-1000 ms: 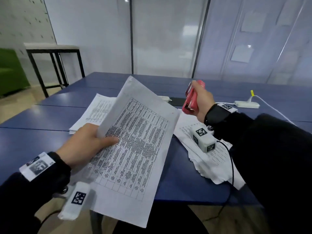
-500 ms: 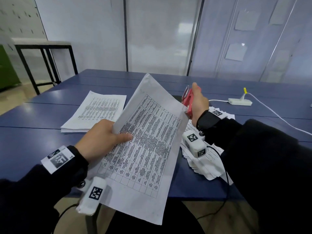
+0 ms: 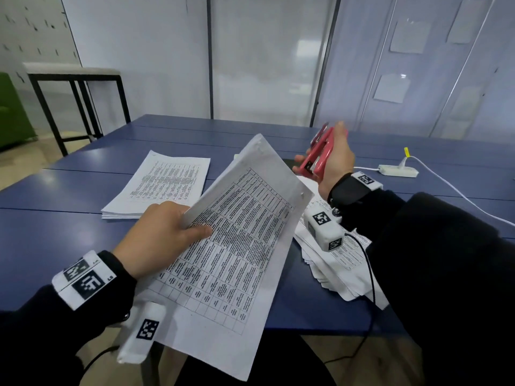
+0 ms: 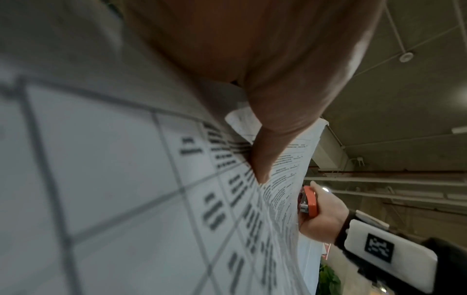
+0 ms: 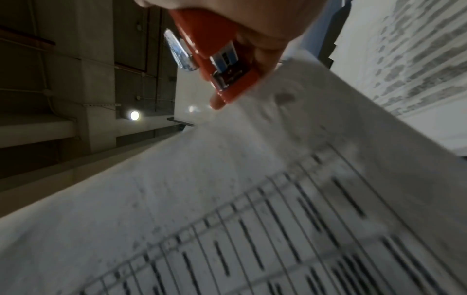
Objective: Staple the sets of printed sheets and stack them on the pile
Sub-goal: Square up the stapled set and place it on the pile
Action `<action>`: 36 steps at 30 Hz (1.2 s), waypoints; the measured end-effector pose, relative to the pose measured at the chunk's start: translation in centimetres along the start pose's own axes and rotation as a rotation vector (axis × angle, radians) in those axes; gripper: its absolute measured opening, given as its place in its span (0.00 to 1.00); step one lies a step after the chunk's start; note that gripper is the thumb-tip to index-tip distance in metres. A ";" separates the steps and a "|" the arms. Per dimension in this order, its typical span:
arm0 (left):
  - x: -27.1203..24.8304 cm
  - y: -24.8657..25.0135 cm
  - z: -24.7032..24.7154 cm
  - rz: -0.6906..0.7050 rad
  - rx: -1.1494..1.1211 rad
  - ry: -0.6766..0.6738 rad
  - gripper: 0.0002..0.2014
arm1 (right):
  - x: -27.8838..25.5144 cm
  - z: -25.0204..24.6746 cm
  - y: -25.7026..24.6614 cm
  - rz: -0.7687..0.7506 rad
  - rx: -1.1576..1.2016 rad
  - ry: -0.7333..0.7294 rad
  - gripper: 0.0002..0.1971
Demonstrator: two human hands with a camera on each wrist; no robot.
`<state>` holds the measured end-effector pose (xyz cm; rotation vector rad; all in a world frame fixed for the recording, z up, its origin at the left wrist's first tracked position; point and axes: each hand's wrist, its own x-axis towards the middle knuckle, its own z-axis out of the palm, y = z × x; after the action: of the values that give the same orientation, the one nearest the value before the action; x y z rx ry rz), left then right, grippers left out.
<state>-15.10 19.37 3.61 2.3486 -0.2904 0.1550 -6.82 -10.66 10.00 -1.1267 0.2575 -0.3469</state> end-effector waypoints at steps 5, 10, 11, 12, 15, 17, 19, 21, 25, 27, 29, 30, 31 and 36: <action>0.0 0.1 -0.5 0.079 0.082 0.015 0.27 | -1.4 1.1 -1.1 -0.024 -0.112 -0.172 0.30; 0.5 -0.1 -0.9 0.034 -0.012 0.011 0.25 | -1.8 1.4 0.4 -0.157 -0.219 -0.210 0.30; 0.6 -0.4 -1.0 0.011 -0.049 -0.005 0.26 | -1.7 1.4 0.7 -0.175 -0.227 -0.213 0.30; 0.5 -0.6 -1.1 -0.012 -0.086 -0.024 0.27 | -1.6 1.4 0.8 -0.182 -0.233 -0.211 0.30; 0.0 -0.7 -1.5 -0.054 -0.170 -0.065 0.36 | -1.1 1.3 1.3 -0.197 -0.245 -0.174 0.33; -0.4 -0.4 -1.8 -0.076 -0.216 -0.057 0.35 | -0.7 1.3 1.5 -0.197 -0.218 -0.119 0.32; -0.6 -0.2 -2.0 -0.103 -0.272 -0.037 0.35 | -0.4 1.3 1.8 -0.180 -0.224 -0.061 0.32; -0.8 0.0 -2.0 -0.113 -0.284 -0.041 0.31 | -0.2 1.3 1.9 -0.143 -0.221 -0.019 0.33; -0.9 0.4 -1.5 -0.104 -0.275 -0.054 0.27 | -0.7 1.6 1.9 -0.027 -0.165 0.069 0.28; -1.0 0.3 -1.3 -0.102 -0.256 -0.067 0.33 | -0.7 1.7 2.1 -0.019 -0.130 0.091 0.27; -0.8 0.0 -1.2 -0.099 -0.253 -0.072 0.41 | -0.5 1.7 2.3 -0.017 -0.102 0.111 0.28; -0.7 -0.1 -1.1 -0.089 -0.237 -0.064 0.43 | -0.5 1.7 2.4 -0.015 -0.086 0.120 0.30; -0.7 -0.1 -1.0 -0.081 -0.222 -0.058 0.43 | -0.5 1.7 2.5 -0.018 -0.066 0.127 0.30; -0.6 -0.5 -0.6 -0.057 -0.217 -0.044 0.40 | -0.2 1.9 2.8 -0.038 -0.027 0.137 0.24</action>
<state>-15.54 20.24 3.62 2.1446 -0.2481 0.0412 -5.92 -7.94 8.22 -1.1371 0.3625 -0.4562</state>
